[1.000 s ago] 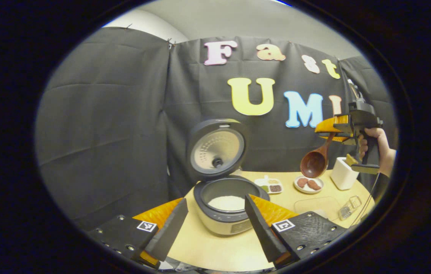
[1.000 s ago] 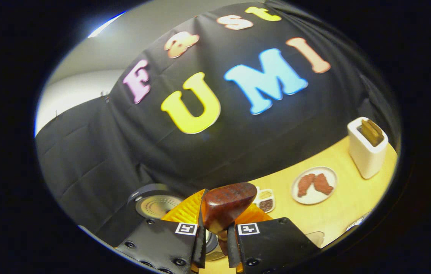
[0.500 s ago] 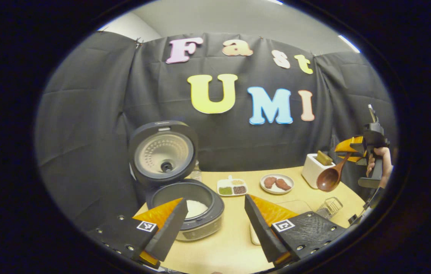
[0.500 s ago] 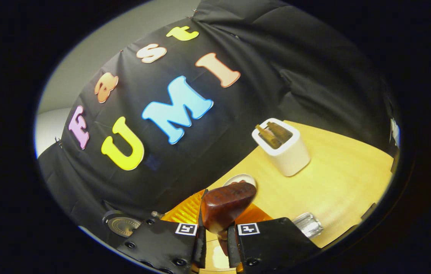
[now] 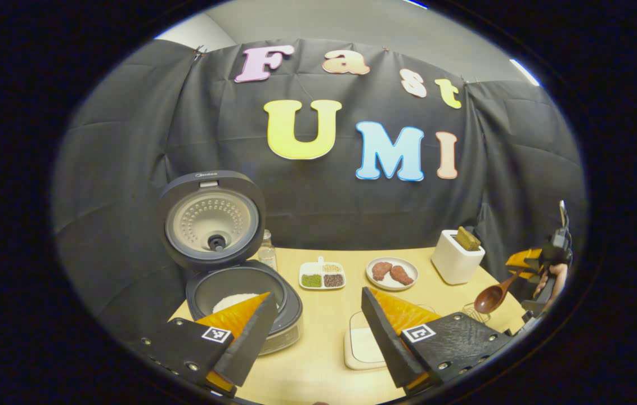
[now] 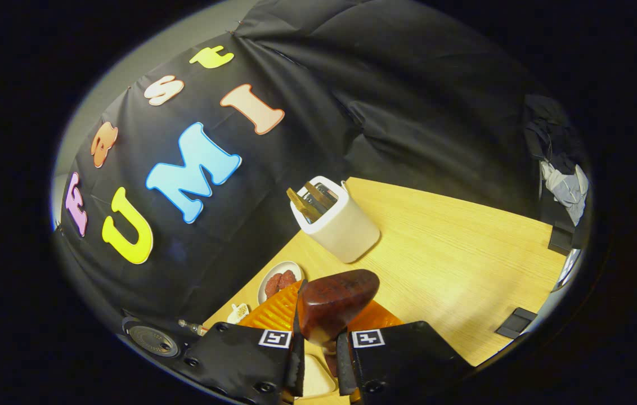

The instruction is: Close the left gripper, press the button to open the rice cooker; take a wooden spoon from the chopstick holder with the right hand, scoop a spoonful of rice and pour it into the rice cooker, then put the wooden spoon back into the chopstick holder.

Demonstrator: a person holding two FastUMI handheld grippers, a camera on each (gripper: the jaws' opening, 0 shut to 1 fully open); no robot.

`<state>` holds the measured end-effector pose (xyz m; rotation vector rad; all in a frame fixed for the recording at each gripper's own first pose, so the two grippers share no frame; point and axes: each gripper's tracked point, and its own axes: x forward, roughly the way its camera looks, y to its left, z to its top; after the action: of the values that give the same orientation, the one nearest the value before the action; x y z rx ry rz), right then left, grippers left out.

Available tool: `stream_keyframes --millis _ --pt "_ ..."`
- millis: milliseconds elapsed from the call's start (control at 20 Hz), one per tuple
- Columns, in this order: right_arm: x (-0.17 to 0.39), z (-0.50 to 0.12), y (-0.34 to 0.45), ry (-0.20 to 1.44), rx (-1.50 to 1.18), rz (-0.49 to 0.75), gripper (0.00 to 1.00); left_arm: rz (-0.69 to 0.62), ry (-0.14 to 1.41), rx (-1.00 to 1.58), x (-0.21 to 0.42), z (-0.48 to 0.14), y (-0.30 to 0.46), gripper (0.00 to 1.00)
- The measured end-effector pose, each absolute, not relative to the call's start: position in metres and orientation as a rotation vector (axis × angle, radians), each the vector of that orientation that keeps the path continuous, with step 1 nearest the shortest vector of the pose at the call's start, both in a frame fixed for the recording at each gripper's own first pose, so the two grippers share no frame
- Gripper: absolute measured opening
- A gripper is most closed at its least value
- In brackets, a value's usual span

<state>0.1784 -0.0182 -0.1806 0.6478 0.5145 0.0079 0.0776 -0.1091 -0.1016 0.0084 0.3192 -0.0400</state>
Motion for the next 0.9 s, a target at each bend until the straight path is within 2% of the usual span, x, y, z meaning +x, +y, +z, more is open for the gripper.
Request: stream_keyframes --millis 350,400,500,550,600,700,750,800,850,900 --pt "0.192 -0.233 -0.007 0.613 0.556 0.015 0.27 0.041 0.318 0.024 0.079 -0.085 -0.097 0.94" --pt "0.194 -0.239 -0.005 0.621 0.542 0.016 0.23 0.055 0.311 0.019 0.079 -0.081 -0.094 0.94" --pt "0.196 -0.245 0.0 0.632 0.523 0.024 0.27 0.084 0.291 0.019 0.08 -0.069 -0.084 0.94" --pt "0.196 -0.247 0.001 0.639 0.513 0.025 0.24 0.101 0.283 0.021 0.082 -0.065 -0.076 0.94" --pt "0.191 -0.245 0.001 0.627 0.51 0.031 0.31 0.117 0.273 0.019 0.083 -0.061 -0.066 0.92" --pt "0.195 -0.242 0.002 0.621 0.501 0.032 0.31 0.155 0.249 0.015 0.088 -0.048 -0.044 0.92" --pt "0.192 -0.24 -0.002 0.613 0.484 0.02 0.5 0.177 0.236 0.013 0.091 -0.042 -0.031 0.92" --pt "0.19 -0.233 -0.007 0.593 0.475 0.015 0.48 0.197 0.219 0.012 0.094 -0.034 -0.02 0.92" --pt "0.187 -0.223 -0.011 0.572 0.468 0.016 0.53 0.216 0.201 0.013 0.099 -0.025 -0.007 0.92" --pt "0.185 -0.216 -0.014 0.557 0.455 0.018 0.75 0.232 0.185 0.012 0.106 -0.018 0.005 0.92"
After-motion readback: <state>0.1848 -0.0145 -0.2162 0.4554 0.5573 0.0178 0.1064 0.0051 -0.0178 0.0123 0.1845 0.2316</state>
